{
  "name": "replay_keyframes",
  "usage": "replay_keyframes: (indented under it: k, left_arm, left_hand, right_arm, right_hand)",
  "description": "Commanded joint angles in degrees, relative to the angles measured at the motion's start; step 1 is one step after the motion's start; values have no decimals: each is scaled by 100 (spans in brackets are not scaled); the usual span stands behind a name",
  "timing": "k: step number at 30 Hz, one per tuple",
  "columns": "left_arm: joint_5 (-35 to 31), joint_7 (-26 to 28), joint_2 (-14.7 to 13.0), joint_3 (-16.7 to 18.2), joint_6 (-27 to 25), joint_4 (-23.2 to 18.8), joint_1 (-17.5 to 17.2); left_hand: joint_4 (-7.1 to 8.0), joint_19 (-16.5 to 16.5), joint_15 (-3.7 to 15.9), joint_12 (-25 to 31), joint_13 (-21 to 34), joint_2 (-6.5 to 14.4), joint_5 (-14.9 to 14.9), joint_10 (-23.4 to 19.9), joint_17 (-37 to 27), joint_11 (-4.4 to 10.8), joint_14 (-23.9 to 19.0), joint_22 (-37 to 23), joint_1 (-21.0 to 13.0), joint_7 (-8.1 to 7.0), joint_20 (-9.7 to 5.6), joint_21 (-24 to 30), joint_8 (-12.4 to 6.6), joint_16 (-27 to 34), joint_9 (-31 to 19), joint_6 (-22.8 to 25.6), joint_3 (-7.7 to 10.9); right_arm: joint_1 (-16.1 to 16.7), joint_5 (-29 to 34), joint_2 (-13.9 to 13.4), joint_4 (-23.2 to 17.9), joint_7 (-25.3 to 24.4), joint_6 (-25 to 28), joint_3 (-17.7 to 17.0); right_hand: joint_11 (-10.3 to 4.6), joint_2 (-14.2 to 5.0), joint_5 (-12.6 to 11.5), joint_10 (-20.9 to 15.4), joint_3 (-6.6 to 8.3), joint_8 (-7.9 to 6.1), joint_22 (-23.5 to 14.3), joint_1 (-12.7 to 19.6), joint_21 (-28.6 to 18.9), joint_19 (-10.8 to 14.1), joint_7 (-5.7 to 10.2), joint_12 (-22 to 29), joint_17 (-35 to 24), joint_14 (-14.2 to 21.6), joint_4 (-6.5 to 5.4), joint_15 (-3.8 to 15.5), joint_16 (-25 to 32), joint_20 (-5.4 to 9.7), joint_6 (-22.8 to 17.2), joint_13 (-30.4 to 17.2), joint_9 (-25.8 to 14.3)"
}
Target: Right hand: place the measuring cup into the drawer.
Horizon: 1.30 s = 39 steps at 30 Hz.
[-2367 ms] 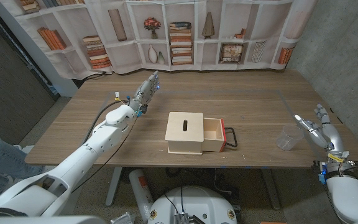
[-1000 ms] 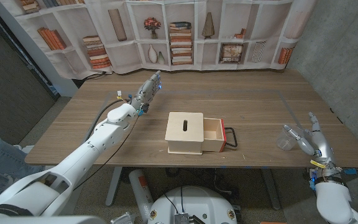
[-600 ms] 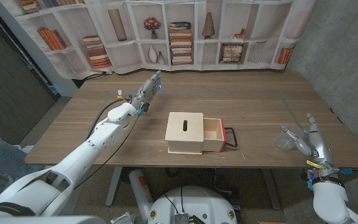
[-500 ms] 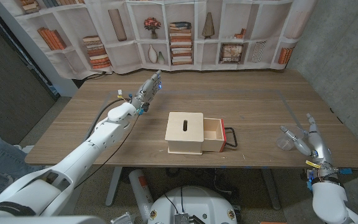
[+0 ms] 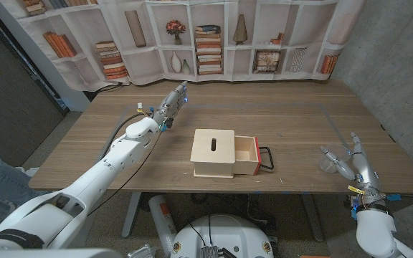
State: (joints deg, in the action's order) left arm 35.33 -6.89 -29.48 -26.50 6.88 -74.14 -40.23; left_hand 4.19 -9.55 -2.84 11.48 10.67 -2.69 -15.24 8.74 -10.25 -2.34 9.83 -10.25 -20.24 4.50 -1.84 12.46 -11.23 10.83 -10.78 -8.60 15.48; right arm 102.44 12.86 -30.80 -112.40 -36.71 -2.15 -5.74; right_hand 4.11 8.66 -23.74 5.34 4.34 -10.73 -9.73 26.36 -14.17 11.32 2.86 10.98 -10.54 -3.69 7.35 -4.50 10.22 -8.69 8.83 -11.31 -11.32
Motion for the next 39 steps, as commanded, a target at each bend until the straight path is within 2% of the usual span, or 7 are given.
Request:
replay_keyframes:
  k: [1, 23, 39]
  left_arm:
    - [-28, 17, 14, -35, -51, -29, 12]
    - [-71, 47, 18, -103, -156, -110, 3]
    - [-72, -16, 28, -131, -207, -12, 67]
  left_hand:
    - [-15, -300, -53, 17, 10, 29, 19, 27, -28, 2, 192, -29, -16, -10, 28, -5, -14, -8, -16, -1, -15]
    - [-17, -304, -51, 18, 10, 51, 27, 27, -29, 6, 193, -31, -27, -12, 53, -19, -20, -8, -16, 16, -32]
    - [-20, -296, -46, 23, 11, 62, 32, 15, -28, 14, 192, -31, -36, -45, 65, -24, -25, -8, -16, 35, -45]
  right_arm:
    - [-61, -29, -133, 150, -161, -41, 153]
    - [-357, -332, -218, 638, -367, -377, 448]
    - [-627, -649, -163, 920, -505, -531, 704]
  right_hand:
    - [-4, -47, -54, 24, -32, -25, -29, 52, 3, 86, -5, 53, -7, 18, 6, 30, 54, 32, 40, -10, -15]
    - [-30, -80, -133, -57, -63, -65, -32, 119, 7, 273, 3, 113, -6, 156, 10, 97, 97, 70, -1, -10, -20]
    - [-38, -93, -202, -118, -88, -67, -33, 210, -4, 481, -21, 151, -2, 332, 29, 98, 135, 72, 41, -12, -22]
